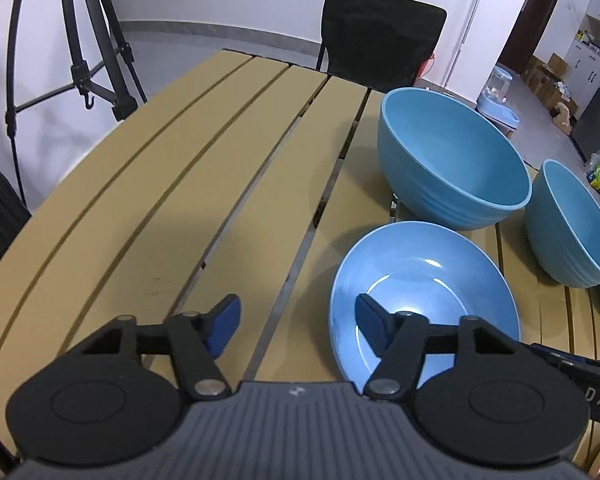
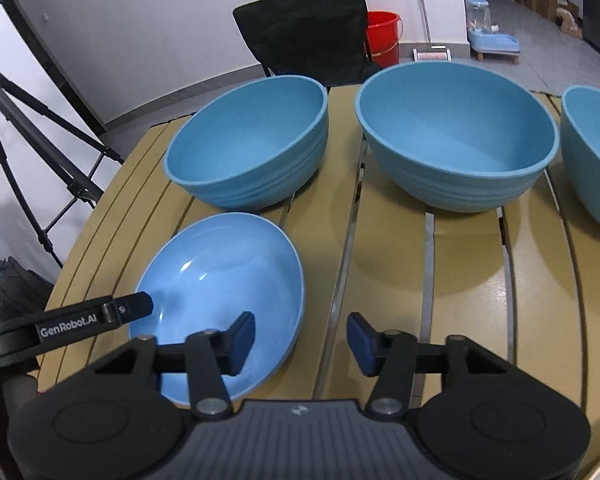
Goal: Organize plates and bowls
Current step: 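Close both grippers on the shallow blue plate rim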
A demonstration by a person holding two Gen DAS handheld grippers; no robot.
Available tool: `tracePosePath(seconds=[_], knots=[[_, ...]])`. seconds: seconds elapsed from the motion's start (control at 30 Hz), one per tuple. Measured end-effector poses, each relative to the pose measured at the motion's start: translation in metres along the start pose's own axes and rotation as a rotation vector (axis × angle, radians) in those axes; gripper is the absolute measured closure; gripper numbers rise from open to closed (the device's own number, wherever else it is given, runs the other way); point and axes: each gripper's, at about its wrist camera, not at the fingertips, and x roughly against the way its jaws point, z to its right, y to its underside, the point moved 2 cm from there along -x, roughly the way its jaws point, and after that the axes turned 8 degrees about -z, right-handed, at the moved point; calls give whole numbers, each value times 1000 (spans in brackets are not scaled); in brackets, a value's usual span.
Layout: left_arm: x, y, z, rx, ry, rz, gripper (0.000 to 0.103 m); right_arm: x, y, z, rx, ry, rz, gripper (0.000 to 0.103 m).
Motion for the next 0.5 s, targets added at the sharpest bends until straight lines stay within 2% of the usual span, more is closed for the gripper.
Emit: tracePosePath(seconds=[0.07,0.23,0.3,0.43,0.5], knots=[[-2,-1,1,0,3,-3,48,-4,-1,2,-11,-3,-7,58],[-6,-2,3,2,23,-12,62,-11,-2,5,-28,-33,-20,74],[-8,-2,4,6,33,-20,70,-14,-3,5,-29,-47,-25,81],[-13,-1,3,18,53,-42,71,-18,-1,5,-37,-66,-34,90],[-13,-1,4,19,60,-39,78,-20,-1,7,-51,-76,-38,92]])
